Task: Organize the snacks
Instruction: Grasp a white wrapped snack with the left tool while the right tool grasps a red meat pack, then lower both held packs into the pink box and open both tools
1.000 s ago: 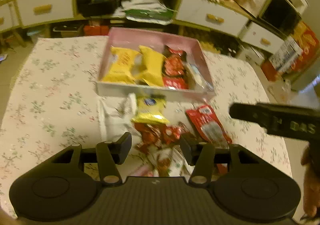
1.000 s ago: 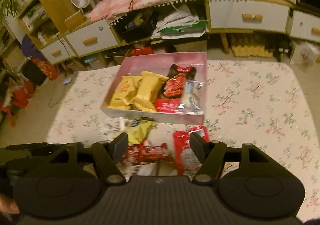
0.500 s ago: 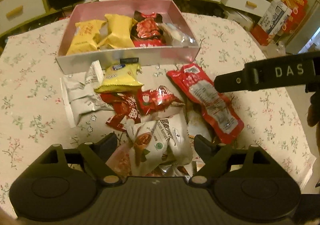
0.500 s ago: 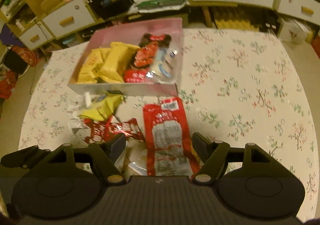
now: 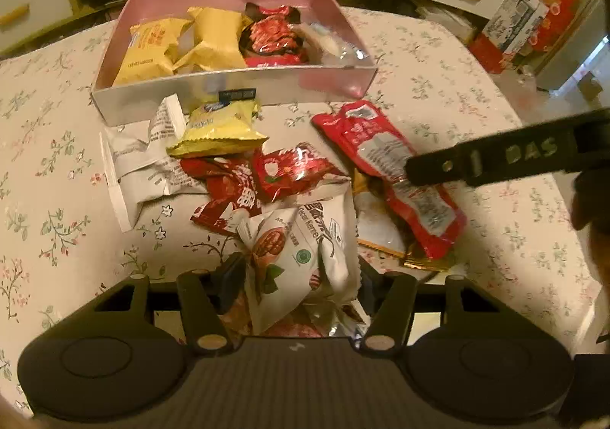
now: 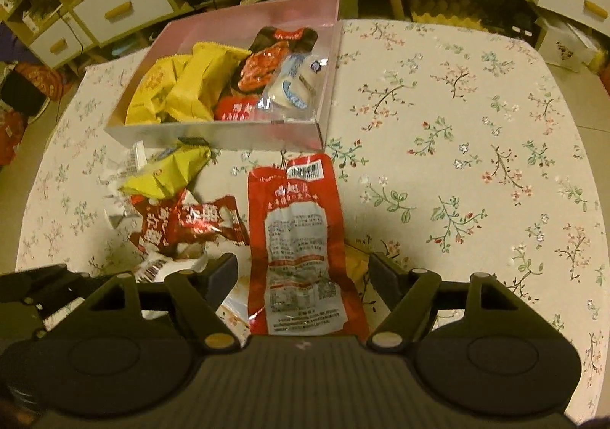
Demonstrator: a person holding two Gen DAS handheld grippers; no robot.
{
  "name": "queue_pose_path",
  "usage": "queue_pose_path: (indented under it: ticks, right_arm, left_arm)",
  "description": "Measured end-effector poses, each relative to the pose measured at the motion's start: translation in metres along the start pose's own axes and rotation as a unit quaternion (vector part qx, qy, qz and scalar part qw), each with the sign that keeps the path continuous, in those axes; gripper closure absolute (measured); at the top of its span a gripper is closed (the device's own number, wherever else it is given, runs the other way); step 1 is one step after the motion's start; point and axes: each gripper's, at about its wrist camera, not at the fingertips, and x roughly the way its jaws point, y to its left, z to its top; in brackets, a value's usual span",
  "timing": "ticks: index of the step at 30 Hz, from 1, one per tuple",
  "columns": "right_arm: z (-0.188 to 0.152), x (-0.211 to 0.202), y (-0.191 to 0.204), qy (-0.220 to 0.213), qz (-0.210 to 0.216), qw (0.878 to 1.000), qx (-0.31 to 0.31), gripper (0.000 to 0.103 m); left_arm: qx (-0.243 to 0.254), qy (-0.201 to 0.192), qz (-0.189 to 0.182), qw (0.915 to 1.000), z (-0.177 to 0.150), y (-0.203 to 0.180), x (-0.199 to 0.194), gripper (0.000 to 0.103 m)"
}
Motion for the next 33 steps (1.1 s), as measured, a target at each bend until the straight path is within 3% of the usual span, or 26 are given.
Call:
queue_pose_path:
  ticks: [7, 17, 18, 21, 33]
  right_arm:
    - [-0.001, 0.013, -0.003, 0.01, 0.01, 1.0, -0.004, 0.029]
    - [0.0, 0.047, 0.008, 0.01, -0.015, 0.999, -0.033, 0.024]
    - [0.0, 0.048, 0.007, 0.011, -0.012, 0.999, -0.028, 0.035]
    - [0.005, 0.04, 0.002, 0.014, 0.003, 1.0, -0.003, 0.044]
    - [0.006, 0.018, -0.005, 0.004, -0.001, 1.0, 0.017, 0.045]
  left_arm:
    - [-0.012, -0.015, -0.009, 0.9998, 0.005, 0.006, -0.018, 0.039]
    - [-0.021, -0.016, -0.01, 0.9996, 0.006, 0.012, -0.022, 0.039]
    - [-0.021, -0.018, -0.011, 0.9996, 0.006, 0.012, -0.023, 0.039]
    - [-0.019, -0.022, -0.015, 0.9995, 0.006, 0.011, -0.026, 0.039]
    - [-0.021, -0.033, -0.018, 0.9991, 0.008, 0.014, -0.034, 0.039]
